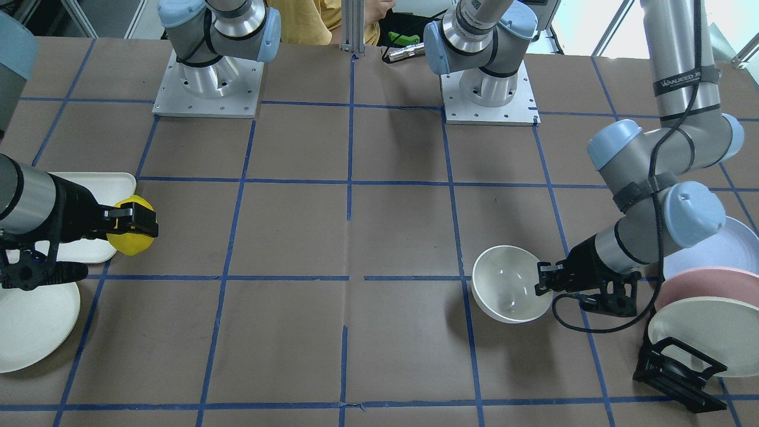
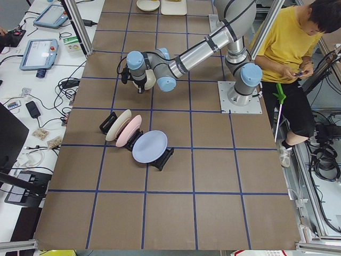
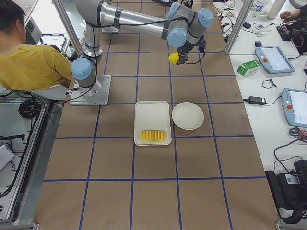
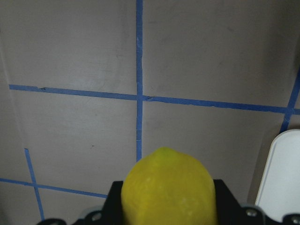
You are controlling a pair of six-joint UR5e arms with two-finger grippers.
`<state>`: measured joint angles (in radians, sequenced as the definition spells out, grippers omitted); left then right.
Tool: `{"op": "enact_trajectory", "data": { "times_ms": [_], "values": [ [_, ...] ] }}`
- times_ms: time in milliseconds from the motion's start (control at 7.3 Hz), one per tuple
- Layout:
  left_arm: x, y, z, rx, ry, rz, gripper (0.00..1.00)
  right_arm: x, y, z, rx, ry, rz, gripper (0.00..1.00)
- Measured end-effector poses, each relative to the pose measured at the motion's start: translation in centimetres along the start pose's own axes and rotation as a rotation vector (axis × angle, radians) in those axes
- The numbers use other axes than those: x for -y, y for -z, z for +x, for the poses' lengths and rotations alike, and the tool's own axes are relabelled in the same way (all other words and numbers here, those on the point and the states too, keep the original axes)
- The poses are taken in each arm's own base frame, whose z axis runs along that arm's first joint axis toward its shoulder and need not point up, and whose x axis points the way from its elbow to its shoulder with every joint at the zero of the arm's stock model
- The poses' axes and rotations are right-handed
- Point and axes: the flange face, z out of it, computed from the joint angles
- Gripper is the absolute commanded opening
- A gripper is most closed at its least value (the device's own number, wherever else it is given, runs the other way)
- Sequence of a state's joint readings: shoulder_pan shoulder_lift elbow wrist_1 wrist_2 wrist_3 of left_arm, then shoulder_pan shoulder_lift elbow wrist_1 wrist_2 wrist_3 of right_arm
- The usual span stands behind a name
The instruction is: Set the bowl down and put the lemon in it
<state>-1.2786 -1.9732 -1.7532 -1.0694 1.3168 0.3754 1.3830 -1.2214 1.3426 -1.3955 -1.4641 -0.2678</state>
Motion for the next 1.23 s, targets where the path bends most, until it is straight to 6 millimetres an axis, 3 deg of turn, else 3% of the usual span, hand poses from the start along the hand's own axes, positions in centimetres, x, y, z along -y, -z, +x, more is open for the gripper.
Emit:
{"op": "enact_trajectory", "data": {
  "times_ms": [411, 548, 685, 1096, 1233],
  "values": [
    [-0.5, -3.8, 15.7, -0.011, 0.095, -0.040, 0.00, -0.2, -0.2, -0.6, 0.002, 0.005, -0.005, 0.00],
    [-1.0, -5.1, 19.8, -0.004, 0.146, -0.044, 0.00, -0.3, -0.2, -1.8, 0.000, -0.002, -0.004, 0.00],
    [-1.4, -6.1, 22.5, 0.001, 0.197, -0.047, 0.00, -0.4, -0.4, -3.6, -0.006, -0.021, -0.004, 0.00],
    [-2.5, -8.1, 25.9, 0.009, 0.226, -0.068, 0.00, -0.6, -1.2, -7.7, -0.023, -0.009, -0.007, 0.00],
    [-2.7, -8.6, 26.4, 0.011, 0.218, -0.067, 0.72, -0.7, -1.3, -8.6, -0.027, -0.008, -0.008, 0.00]
  ]
}}
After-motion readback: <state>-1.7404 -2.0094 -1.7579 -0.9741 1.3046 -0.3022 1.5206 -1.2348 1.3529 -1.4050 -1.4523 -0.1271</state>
